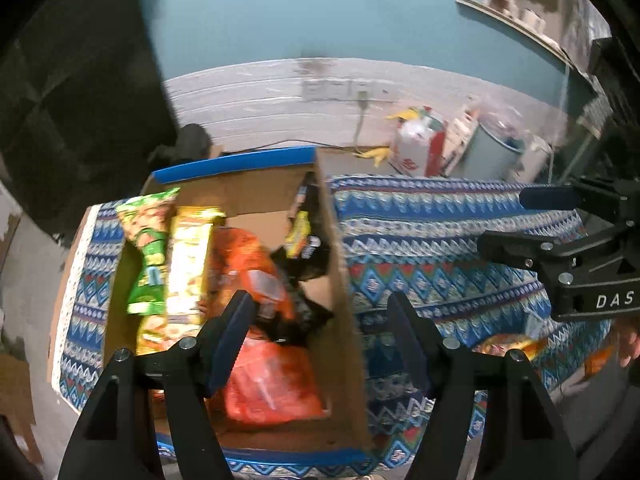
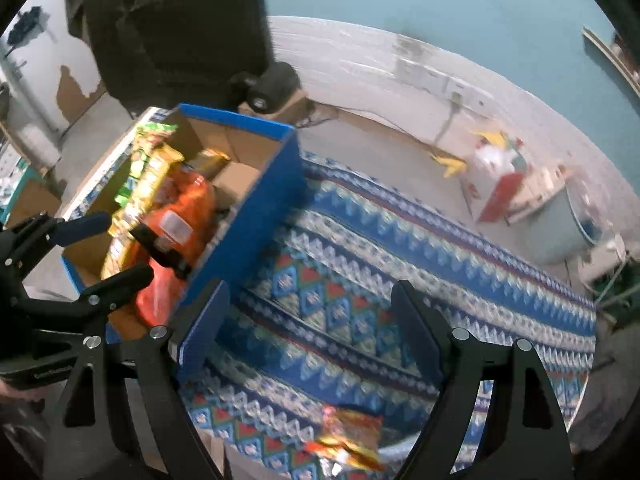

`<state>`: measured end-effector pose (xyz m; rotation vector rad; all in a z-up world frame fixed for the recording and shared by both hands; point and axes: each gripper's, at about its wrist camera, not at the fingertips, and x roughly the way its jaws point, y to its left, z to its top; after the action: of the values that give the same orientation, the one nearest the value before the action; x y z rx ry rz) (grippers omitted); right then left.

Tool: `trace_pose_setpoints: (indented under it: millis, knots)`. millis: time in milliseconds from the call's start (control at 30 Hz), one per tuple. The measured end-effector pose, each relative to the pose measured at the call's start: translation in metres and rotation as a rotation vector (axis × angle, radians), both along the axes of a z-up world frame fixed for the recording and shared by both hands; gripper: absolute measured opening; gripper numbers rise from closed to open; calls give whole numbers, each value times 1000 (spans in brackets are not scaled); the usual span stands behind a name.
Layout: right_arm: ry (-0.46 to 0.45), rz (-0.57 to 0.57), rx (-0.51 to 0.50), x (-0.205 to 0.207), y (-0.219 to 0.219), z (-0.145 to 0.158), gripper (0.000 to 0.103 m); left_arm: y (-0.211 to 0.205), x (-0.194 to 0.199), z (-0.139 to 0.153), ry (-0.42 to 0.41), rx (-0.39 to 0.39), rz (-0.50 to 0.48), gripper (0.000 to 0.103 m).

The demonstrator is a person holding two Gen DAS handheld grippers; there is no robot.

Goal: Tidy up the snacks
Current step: 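Move both tools back toward the silver and orange packets on the cloth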

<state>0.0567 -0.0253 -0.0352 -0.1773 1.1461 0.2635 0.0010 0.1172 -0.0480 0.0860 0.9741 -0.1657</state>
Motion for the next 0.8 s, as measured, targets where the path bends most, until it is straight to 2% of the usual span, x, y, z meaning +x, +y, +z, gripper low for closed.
trace_pose_setpoints:
  millis: [400, 800]
  knots:
    - [39, -137, -15, -40, -73, -11, 83, -78, -16, -12, 45, 28, -173, 73]
    - [123, -288, -21, -78, -139, -38, 83, -129, -17, -40, 134, 34, -265, 73]
